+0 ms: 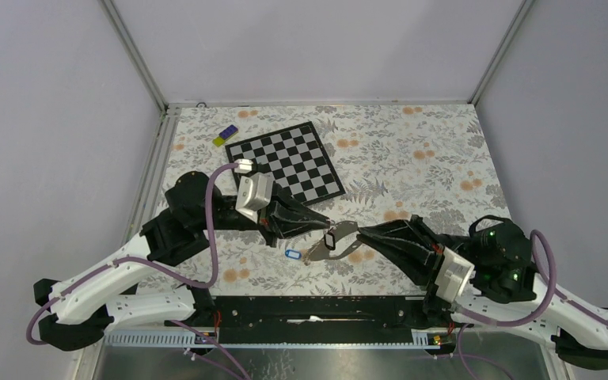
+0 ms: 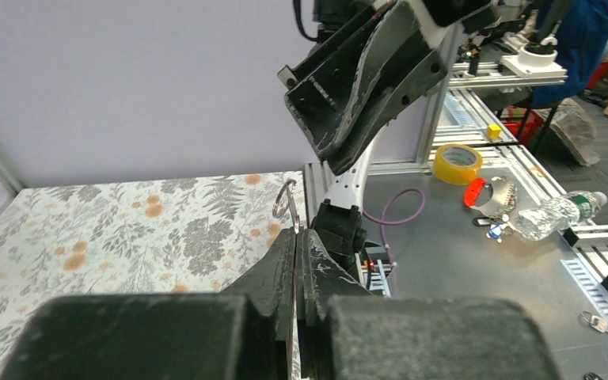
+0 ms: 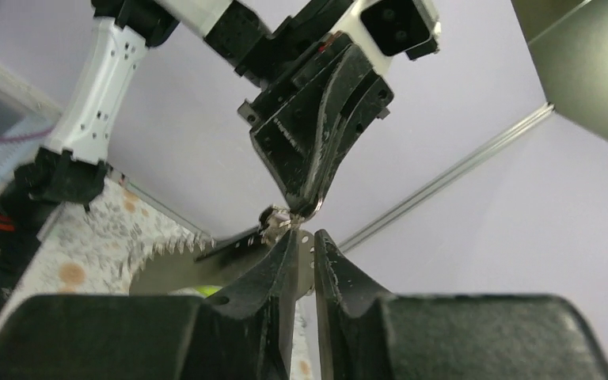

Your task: Remove the keys from the keyring

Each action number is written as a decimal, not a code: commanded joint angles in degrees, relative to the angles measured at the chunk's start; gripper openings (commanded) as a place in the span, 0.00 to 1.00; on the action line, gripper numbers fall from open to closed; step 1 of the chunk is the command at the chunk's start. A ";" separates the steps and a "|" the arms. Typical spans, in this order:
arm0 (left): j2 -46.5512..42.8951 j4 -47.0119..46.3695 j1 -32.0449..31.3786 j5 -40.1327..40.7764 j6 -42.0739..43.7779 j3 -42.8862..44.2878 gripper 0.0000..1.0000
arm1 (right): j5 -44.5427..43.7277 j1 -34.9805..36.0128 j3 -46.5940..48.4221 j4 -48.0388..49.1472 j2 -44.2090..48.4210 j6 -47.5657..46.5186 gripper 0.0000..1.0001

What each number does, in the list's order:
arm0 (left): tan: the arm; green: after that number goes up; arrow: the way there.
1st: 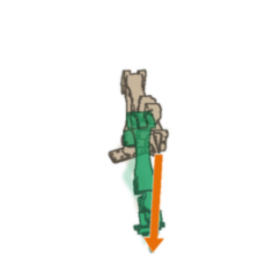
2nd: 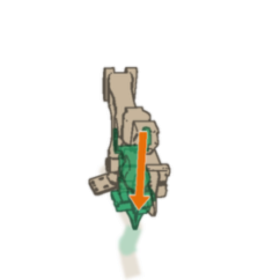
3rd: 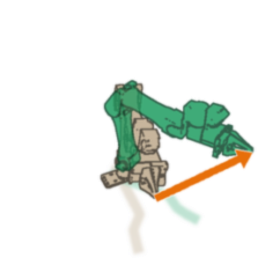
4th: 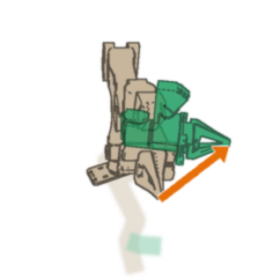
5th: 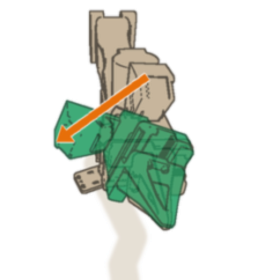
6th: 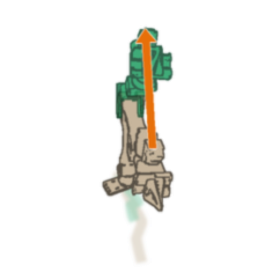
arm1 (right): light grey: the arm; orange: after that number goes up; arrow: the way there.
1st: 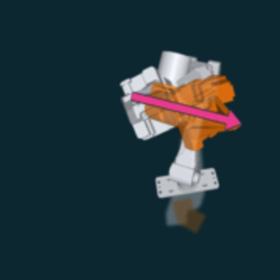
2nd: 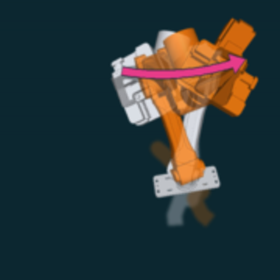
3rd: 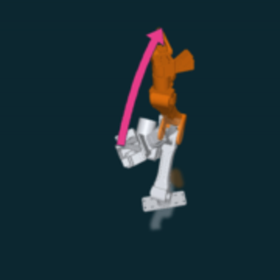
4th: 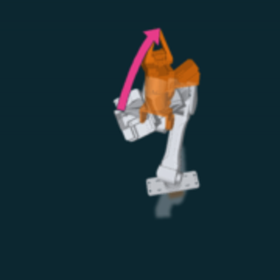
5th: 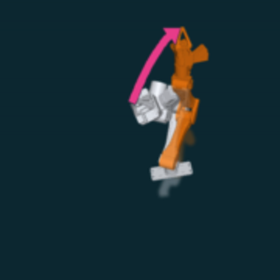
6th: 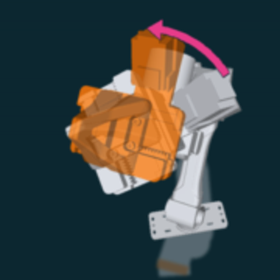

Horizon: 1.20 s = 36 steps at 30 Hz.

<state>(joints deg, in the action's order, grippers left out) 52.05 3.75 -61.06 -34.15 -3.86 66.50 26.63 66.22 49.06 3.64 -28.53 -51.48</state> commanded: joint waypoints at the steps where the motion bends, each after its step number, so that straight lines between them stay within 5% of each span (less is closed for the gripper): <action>1: -0.53 -0.43 0.15 6.46 0.79 2.63 0.00 | -5.58 -0.02 0.01 10.94 -0.86 17.48 0.20; 8: -0.39 -0.22 0.16 11.11 0.35 1.80 0.00 | -13.91 0.01 4.47 8.54 -5.44 40.50 0.45; 12: -0.12 1.10 0.15 15.89 -0.08 2.12 0.00 | -30.77 0.02 12.32 -3.89 -9.14 54.71 0.71; 15: -0.21 1.36 0.22 20.21 -0.10 2.13 0.00 | -33.79 -0.01 14.41 -9.12 -9.64 58.35 0.77; 17: -0.08 1.17 0.24 22.55 -0.05 2.51 0.00 | -32.78 0.05 15.18 -11.23 -9.67 59.23 0.76; 25: 0.43 -5.27 0.22 24.89 3.09 2.28 0.00 | -24.13 -0.02 17.94 -14.72 -13.50 55.30 0.43; 36: -3.28 -19.39 0.24 13.30 15.11 -5.08 0.00 | -19.93 -0.03 4.17 11.67 -10.12 38.12 0.32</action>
<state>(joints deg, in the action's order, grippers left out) 50.26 -6.35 -61.06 -15.79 4.97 61.95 3.55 66.22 55.53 2.83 -40.60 -4.86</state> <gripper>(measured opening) 0.010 0.335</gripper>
